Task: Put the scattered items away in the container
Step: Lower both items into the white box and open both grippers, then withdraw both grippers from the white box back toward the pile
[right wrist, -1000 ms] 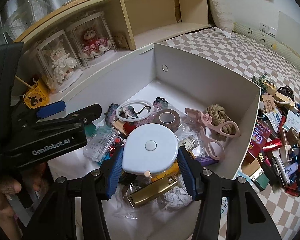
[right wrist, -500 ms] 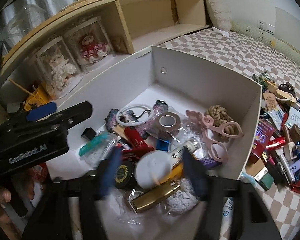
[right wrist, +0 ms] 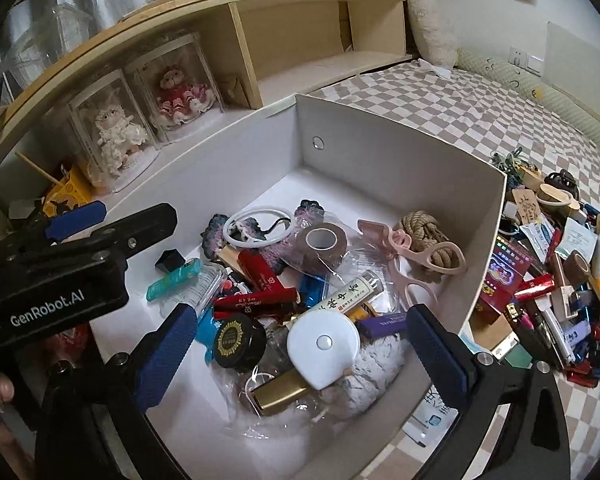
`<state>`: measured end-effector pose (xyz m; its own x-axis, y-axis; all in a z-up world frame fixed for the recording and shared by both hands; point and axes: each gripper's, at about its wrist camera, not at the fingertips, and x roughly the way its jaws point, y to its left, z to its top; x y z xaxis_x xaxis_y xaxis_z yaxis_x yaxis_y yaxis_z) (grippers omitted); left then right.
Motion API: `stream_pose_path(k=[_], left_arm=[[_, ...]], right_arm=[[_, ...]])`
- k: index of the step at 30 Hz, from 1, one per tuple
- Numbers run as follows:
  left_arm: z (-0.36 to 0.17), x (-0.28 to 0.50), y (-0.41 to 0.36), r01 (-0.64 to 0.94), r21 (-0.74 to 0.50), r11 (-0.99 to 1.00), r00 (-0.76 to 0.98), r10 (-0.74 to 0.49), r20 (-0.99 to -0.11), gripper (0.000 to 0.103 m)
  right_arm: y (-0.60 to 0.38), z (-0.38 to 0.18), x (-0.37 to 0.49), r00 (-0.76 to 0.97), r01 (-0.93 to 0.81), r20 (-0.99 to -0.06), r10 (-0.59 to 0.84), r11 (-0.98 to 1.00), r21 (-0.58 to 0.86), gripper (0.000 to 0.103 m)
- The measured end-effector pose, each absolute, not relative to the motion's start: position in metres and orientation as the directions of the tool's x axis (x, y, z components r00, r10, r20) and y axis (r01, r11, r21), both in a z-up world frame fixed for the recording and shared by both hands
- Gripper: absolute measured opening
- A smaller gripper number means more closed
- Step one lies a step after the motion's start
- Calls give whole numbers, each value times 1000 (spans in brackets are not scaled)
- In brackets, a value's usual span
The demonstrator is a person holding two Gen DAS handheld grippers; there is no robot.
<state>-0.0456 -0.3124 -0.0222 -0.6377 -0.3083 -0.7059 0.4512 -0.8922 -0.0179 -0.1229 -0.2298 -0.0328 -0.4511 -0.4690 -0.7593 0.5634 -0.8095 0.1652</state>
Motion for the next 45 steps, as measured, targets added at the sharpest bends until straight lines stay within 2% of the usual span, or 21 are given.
stream_pose_path(k=[2,20,29,40,45], left_arm=[[-21,-44,-312,451,-26,-892,-641,-304,-705,103],[-7,-23,-295,450,-31,-893,-655,-306,-691,103],[17,-3,-266,406,-38,-913,-719,-294,-630,103],[32,14,-232,366,-64,-928,-756,-257,-602,103],[36,22,-215,364,-31,-931,-761,-279,-587,103]], right_arm=[[-227,-32,-122,-452,562,-759,-469,-810,165,103],[-197,-15,-112,-488,537,-745,-455,-829,155,103],[-164,7,-99,-543,508,-707,-453,-848,153,103],[-112,34,-76,-621,467,-655,-430,-875,131,103],[-89,42,-68,-643,444,-645,-414,-887,127,103]])
